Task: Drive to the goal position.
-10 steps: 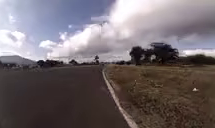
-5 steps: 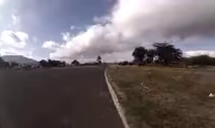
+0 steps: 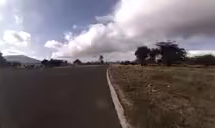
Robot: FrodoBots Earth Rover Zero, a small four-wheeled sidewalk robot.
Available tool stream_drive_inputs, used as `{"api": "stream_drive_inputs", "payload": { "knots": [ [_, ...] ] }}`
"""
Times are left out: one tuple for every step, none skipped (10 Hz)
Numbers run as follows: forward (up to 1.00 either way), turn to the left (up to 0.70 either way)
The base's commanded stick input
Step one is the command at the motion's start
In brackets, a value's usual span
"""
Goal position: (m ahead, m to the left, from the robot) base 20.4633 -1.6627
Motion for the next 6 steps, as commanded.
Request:
{"api": "stream_drive_inputs", "payload": {
  "knots": [
    [0.87,0.0],
    [0.87,0.0],
    [0.87,0.0],
    [0.87,0.0],
    [0.87,0.0],
    [0.87,0.0]
  ]
}}
